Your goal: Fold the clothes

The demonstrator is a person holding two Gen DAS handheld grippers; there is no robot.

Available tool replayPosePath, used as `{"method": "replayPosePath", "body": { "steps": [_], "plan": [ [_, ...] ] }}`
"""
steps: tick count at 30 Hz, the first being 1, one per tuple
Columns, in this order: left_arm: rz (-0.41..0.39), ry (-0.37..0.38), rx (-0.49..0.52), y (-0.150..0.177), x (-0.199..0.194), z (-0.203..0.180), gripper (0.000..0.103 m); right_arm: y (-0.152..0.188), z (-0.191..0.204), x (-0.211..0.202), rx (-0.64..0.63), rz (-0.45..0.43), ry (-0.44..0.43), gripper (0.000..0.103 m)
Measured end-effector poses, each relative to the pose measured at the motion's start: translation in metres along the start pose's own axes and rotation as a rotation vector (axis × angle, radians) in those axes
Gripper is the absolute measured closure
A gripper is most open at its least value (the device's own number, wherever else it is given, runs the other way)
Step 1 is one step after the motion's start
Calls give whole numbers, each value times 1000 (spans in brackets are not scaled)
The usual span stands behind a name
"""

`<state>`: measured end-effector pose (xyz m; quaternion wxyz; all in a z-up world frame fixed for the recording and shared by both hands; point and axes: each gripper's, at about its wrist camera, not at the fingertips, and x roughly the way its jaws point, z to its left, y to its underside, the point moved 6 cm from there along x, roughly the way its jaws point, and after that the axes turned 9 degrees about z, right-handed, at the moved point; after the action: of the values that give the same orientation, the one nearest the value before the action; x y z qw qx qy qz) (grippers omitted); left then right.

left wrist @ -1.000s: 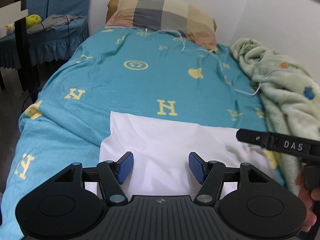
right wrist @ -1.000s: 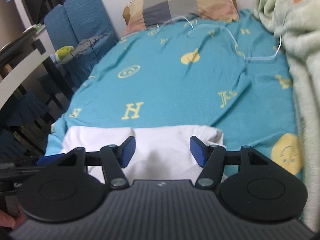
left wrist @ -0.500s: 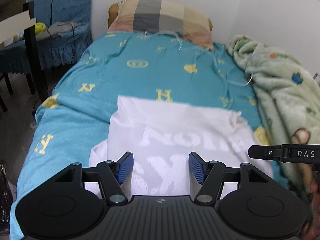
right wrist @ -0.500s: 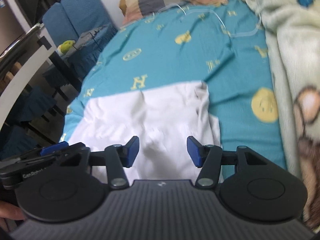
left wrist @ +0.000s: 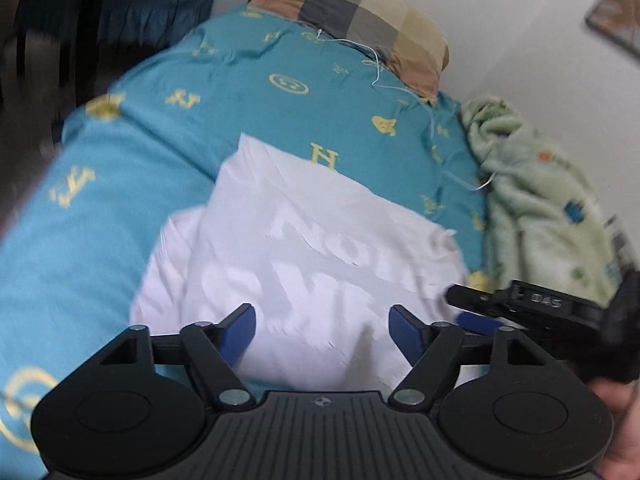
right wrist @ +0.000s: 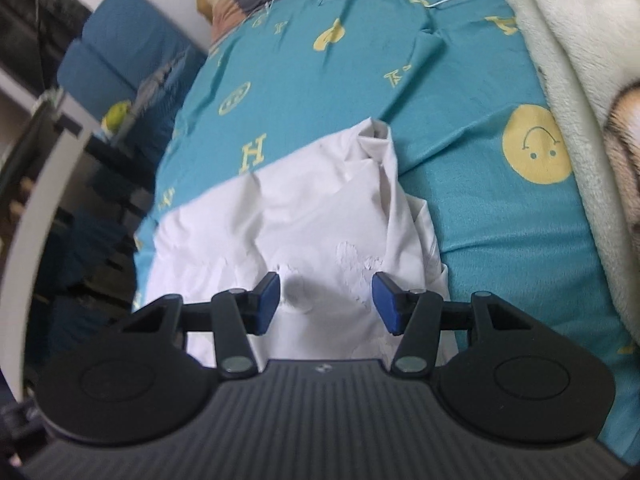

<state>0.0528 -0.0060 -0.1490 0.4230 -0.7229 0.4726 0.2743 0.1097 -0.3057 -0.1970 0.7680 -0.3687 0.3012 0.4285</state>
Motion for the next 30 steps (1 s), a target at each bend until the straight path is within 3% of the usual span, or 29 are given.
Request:
{"method": "replayPosePath", "body": {
  "steps": [11,17,22,24,27,30],
  "plan": [
    [90,108,-376,9,27,58,26,-3,10,-29,73,-38,-106,49],
    [106,141,-433,9,36,65,26,16,12,-55,208,-52,-174,49],
    [104,175,-438,10,39,65,27,78,17,-45,403,-30,-227,49],
    [98,194,-454,8,42,67,28,102,25,-32,424,-12,-239,49],
    [89,212,-493,5,48,73,38,121,38,-11,420,17,-242,48],
    [64,210,-499,2,48,75,49,122,46,0,433,-13,-246,48]
  ]
}}
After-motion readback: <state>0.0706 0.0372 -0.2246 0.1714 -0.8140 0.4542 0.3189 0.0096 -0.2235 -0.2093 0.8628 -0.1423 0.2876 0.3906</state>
